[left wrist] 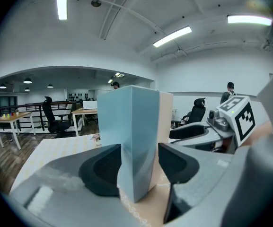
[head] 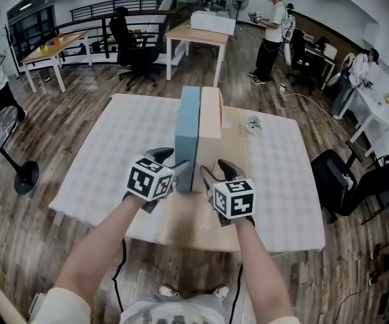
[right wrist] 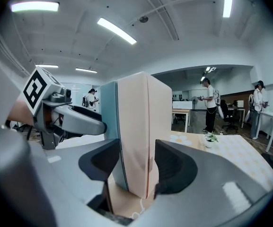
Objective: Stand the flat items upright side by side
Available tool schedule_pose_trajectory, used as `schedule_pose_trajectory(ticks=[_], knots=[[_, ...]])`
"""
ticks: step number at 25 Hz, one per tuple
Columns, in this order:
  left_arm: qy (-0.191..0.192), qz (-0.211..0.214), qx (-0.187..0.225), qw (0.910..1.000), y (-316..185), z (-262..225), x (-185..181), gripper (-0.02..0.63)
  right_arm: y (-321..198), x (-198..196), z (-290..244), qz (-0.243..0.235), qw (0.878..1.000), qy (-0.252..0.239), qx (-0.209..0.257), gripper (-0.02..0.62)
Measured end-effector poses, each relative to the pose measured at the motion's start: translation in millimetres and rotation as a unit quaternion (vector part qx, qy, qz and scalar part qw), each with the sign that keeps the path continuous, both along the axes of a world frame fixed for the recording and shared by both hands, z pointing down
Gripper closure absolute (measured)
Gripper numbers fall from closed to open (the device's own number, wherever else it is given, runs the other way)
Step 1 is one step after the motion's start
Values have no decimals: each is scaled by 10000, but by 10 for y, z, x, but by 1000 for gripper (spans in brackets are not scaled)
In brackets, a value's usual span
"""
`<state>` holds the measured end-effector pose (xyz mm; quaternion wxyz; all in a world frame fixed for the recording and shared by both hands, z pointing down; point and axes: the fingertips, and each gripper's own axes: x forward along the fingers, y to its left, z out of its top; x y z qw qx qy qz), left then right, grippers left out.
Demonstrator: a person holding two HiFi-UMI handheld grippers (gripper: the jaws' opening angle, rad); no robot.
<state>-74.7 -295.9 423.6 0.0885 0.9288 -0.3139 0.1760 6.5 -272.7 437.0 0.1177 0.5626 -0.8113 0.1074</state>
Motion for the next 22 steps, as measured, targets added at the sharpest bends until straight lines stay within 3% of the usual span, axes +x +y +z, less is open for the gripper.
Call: schedule_pose_trajectory(ticks=[4, 7, 10, 14, 18, 22], knots=[[46, -163, 142, 9998, 47, -92, -97, 351, 102, 164, -230, 368, 9992, -8, 139, 402], [77, -404, 298, 9987, 35, -209, -258, 440, 189, 279, -393, 595, 9980, 16, 211, 444], [182, -658, 440, 9967, 57, -369, -444, 483, 301, 334, -501, 751, 9968, -28, 255, 471], [252, -886, 535, 9943, 130, -494, -635, 515, 434, 403, -596, 926, 9949, -239, 306, 490], [162, -1023, 580, 9929, 190, -498, -775, 577, 516, 446, -630, 1013, 9940, -239, 326, 574], [191, -1119, 497, 9923, 218, -450, -853, 600, 558, 452, -705, 1024, 9936, -224, 422, 581]])
